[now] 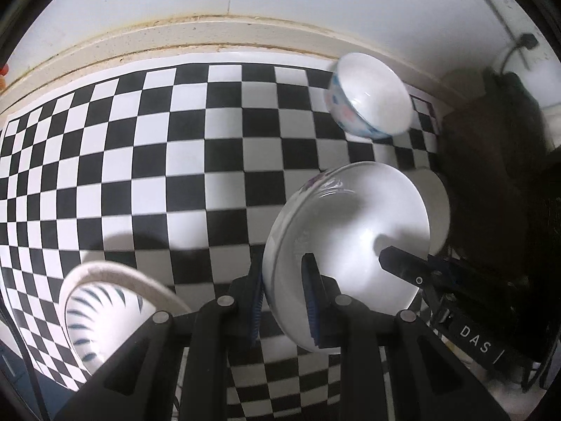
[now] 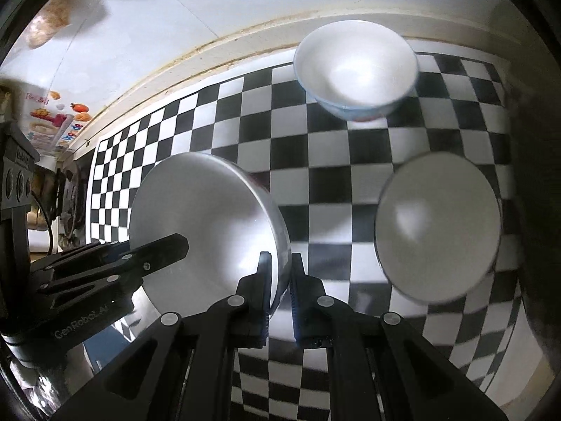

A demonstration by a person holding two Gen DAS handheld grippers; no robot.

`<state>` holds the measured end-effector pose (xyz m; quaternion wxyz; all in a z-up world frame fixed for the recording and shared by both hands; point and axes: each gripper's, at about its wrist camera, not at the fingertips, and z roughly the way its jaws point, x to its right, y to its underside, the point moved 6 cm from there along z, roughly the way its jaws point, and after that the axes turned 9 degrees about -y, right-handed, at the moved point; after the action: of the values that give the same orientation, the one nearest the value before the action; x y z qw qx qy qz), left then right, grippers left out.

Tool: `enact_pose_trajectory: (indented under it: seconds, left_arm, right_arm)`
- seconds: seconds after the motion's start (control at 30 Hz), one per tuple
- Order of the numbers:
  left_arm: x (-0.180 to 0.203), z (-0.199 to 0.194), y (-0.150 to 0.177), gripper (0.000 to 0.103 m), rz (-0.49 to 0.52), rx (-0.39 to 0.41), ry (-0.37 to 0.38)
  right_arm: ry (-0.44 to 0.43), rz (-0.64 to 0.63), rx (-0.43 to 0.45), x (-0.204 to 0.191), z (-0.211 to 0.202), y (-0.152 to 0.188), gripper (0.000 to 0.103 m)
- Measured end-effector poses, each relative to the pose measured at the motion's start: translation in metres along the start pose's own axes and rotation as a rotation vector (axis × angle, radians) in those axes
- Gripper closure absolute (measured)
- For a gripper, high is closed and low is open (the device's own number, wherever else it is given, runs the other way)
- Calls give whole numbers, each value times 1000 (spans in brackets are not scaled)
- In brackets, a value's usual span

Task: Organize plates and bowls
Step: 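Lift the white bowl with both grippers off the counter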

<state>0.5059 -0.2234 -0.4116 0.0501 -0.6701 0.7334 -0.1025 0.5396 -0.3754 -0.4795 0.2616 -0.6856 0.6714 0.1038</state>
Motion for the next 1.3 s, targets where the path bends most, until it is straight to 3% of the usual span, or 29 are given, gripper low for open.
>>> enact_pose_trajectory:
  seconds: [0.27, 0.6, 1.0, 1.3]
  left_arm:
    - [7, -2, 39, 84, 42, -21, 18]
    - [16, 38, 77, 84, 71, -113, 4]
    - [25, 77, 85, 84, 78, -179, -10]
    - [30, 94, 92, 85, 86, -209, -34]
  right_arm:
    - [25, -14, -1, 5, -20, 48, 92]
    - [29, 42, -70, 33, 9, 93, 92]
    - [36, 86, -124, 61, 36, 115, 92]
    - [45, 82, -161, 57, 55, 116, 92]
